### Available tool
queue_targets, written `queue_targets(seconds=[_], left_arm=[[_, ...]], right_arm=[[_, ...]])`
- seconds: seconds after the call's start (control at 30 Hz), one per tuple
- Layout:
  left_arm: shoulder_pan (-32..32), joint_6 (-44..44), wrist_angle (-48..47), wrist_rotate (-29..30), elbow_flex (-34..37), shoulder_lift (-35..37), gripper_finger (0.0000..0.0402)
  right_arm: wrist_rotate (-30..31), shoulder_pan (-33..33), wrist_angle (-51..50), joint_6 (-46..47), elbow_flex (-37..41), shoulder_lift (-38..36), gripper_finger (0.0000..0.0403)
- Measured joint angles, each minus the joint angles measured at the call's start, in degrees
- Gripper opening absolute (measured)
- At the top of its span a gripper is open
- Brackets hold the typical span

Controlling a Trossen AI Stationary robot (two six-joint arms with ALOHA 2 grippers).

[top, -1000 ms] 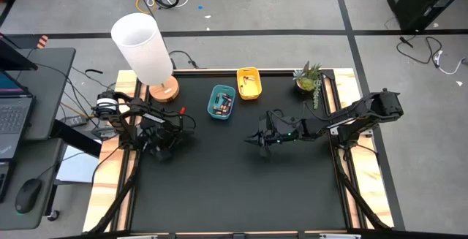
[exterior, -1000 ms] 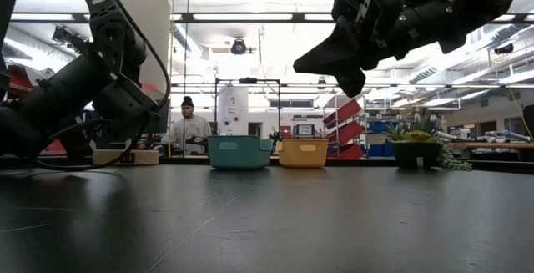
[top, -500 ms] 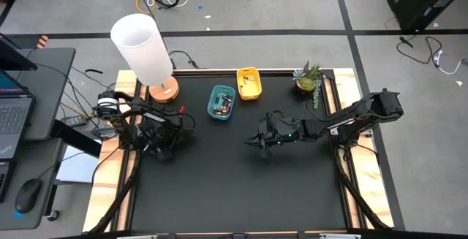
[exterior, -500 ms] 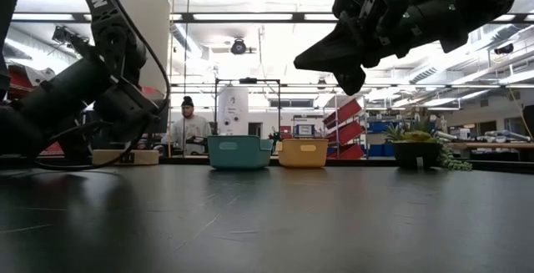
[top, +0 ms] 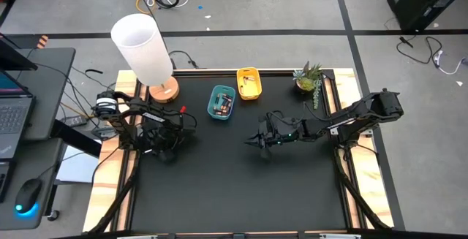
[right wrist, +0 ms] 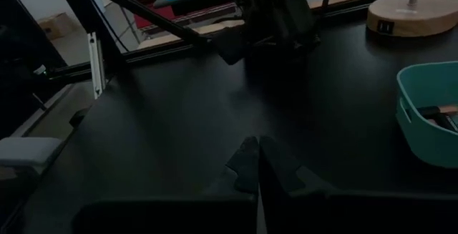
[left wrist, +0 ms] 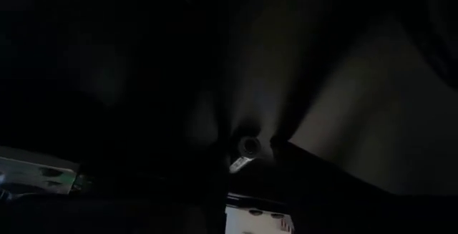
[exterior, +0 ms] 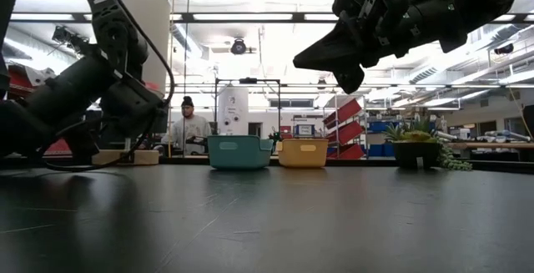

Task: Sort batteries
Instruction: Put the silver black battery into the yellow bin

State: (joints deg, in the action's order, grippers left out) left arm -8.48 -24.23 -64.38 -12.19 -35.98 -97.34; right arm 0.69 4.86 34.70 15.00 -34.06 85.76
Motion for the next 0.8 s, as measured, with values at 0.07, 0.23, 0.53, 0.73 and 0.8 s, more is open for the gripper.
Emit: queue_targets(seconds=[0.07, 0.23, 0.53, 0.73, 0.8], left_arm=[[0.3, -0.3, 0.7, -0.4, 0.9, 0.1, 0.0125], [0.3, -1.8, 0.5, 0.1, 1.4, 0.0, 0.0103], [0.4, -1.2, -1.1, 2.8, -1.3, -0.3, 0.0039], [0.6, -1.6, -3.7, 7.4, -3.1, 0.1, 0.0042], [0.9, -1.6, -5.5, 9.6, -3.8, 0.3, 0.0043]], right_arm=[[0.0, 0.0, 0.0, -0.1, 0.0, 0.0, 0.0001], [0.0, 0.0, 0.0, -0.2, 0.0, 0.0, 0.0001], [0.0, -0.1, 0.0, -0.2, 0.0, 0.0, 0.0001], [0.0, 0.0, 0.0, -0.2, 0.0, 0.0, 0.0001], [0.0, 0.0, 0.0, -0.2, 0.0, 0.0, 0.0001]])
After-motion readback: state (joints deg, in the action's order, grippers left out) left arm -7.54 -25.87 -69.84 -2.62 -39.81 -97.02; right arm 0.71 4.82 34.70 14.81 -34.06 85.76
